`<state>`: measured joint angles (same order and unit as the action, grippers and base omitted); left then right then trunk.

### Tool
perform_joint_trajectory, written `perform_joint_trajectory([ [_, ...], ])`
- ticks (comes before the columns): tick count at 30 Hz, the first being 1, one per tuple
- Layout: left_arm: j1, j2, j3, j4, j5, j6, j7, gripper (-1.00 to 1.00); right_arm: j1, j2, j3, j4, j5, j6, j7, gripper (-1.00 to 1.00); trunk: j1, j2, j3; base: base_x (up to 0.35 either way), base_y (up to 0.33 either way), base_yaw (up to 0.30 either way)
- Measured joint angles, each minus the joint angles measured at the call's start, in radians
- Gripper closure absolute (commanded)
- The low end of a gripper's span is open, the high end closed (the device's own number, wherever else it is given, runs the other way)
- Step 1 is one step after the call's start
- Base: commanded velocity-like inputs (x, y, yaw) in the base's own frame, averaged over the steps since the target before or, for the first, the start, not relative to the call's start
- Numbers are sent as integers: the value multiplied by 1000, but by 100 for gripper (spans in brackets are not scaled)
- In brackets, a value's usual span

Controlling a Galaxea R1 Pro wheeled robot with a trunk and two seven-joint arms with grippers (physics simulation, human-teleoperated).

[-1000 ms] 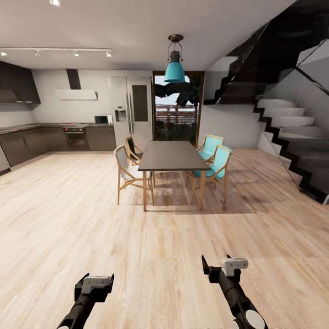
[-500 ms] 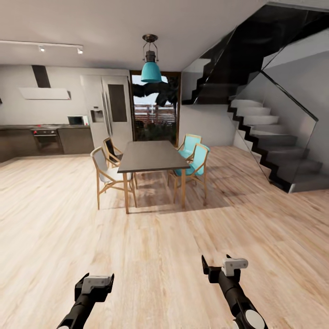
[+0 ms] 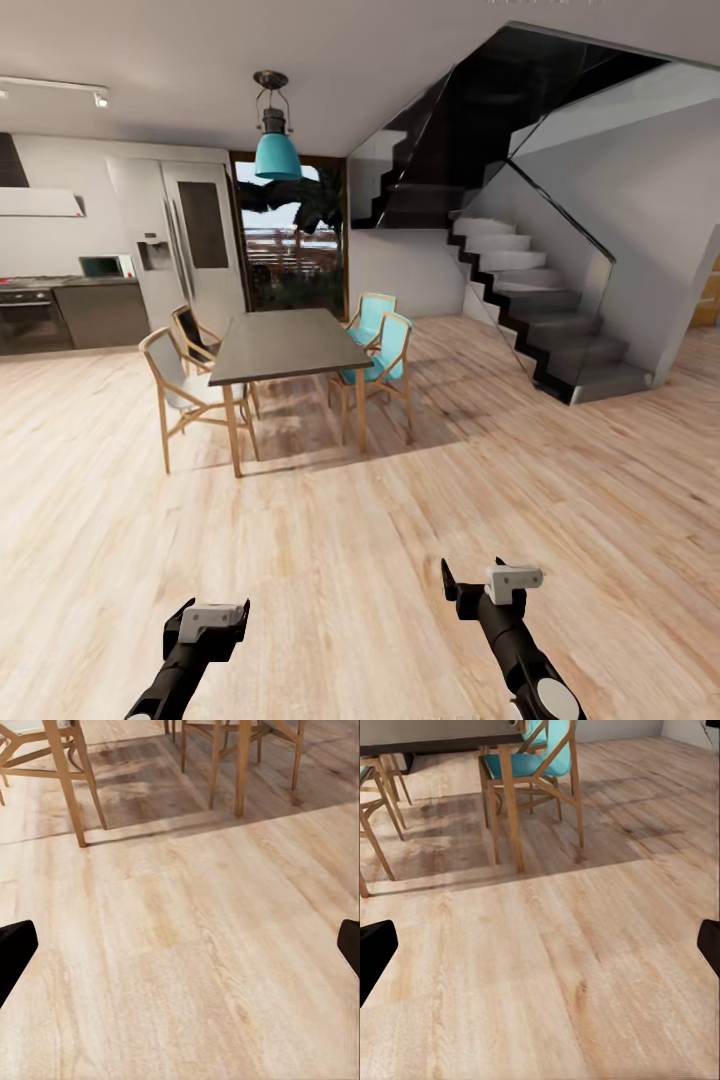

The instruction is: Turn on the radio receiver that's on the table in the living room.

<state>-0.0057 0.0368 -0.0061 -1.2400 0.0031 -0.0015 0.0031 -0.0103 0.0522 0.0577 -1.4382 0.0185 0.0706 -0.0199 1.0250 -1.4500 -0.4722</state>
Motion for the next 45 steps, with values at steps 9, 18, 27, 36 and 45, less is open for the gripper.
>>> perform_joint_trajectory([
  [9,1,0,0,2,0,0,0,-100,0,0,0,1,0,0,0,-100,0,0,0,0,0,-291],
  [18,1,-1,0,4,0,0,0,-100,0,0,0,1,0,0,0,-100,0,0,0,0,0,-291],
  [27,0,-2,0,4,0,0,0,-100,1,0,0,1,0,0,0,-100,0,0,0,0,0,-291],
  [36,0,-2,0,4,0,0,0,-100,0,0,1,1,0,0,0,-100,0,0,0,0,0,-291],
  [45,1,-2,0,4,0,0,0,-100,0,0,0,0,0,0,0,-100,0,0,0,0,0,-288],
])
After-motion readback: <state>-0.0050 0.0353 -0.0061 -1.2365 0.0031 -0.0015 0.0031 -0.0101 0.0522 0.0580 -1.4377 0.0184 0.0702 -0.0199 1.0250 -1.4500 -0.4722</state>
